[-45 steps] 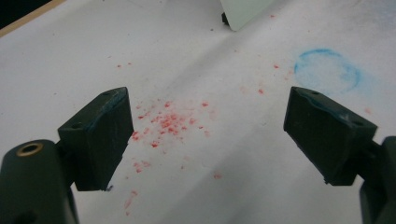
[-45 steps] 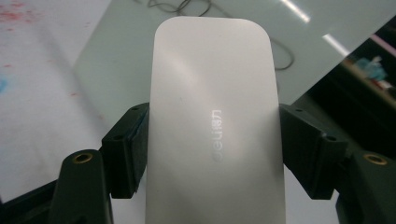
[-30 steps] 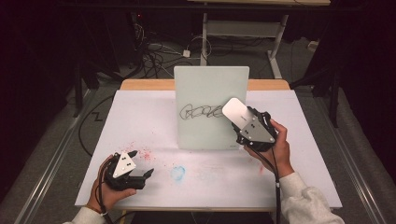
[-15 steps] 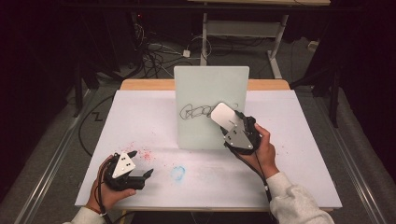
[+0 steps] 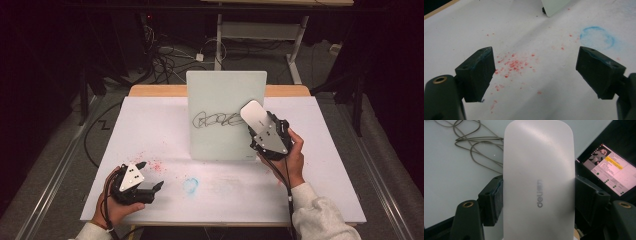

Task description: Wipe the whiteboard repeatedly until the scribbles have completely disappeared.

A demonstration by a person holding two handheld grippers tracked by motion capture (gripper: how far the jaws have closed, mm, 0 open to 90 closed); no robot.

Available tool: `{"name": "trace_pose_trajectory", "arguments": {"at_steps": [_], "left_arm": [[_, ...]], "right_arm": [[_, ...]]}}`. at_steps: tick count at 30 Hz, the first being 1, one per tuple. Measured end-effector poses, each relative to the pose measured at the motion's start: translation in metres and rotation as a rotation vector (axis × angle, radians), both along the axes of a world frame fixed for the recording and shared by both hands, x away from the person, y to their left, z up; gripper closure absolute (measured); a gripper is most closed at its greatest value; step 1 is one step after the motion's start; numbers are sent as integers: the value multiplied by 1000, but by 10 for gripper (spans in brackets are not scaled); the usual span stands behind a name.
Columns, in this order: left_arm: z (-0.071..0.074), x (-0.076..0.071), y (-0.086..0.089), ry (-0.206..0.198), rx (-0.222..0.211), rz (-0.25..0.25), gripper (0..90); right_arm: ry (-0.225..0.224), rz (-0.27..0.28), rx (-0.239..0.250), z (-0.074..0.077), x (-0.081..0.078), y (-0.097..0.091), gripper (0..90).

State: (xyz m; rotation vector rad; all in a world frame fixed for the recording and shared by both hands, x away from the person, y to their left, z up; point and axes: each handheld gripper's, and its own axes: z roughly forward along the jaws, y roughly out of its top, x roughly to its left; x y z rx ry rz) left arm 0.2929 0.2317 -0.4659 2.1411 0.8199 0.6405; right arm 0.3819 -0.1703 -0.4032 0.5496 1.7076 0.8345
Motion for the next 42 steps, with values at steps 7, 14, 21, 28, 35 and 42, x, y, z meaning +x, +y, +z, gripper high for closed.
{"name": "trace_pose_trajectory", "arguments": {"at_steps": [7, 14, 21, 28, 35, 42], "left_arm": [[0, 0, 0, 1, 3, -3, 152], [1, -1, 0, -4, -1, -5, 153], [1, -1, 2, -4, -4, -1, 153], [1, -1, 0, -3, -1, -5, 153], [1, -2, 2, -6, -4, -5, 153], [2, -2, 3, -9, -9, -3, 153]], "right_arm": [[35, 77, -113, -28, -10, 33, 311], [50, 115, -180, -36, -13, 50, 311], [15, 36, -7, 2, 1, 27, 311], [47, 102, -135, -28, -10, 62, 311], [67, 143, -208, -41, -15, 76, 311], [-7, 39, -92, -9, -3, 51, 311]]}}
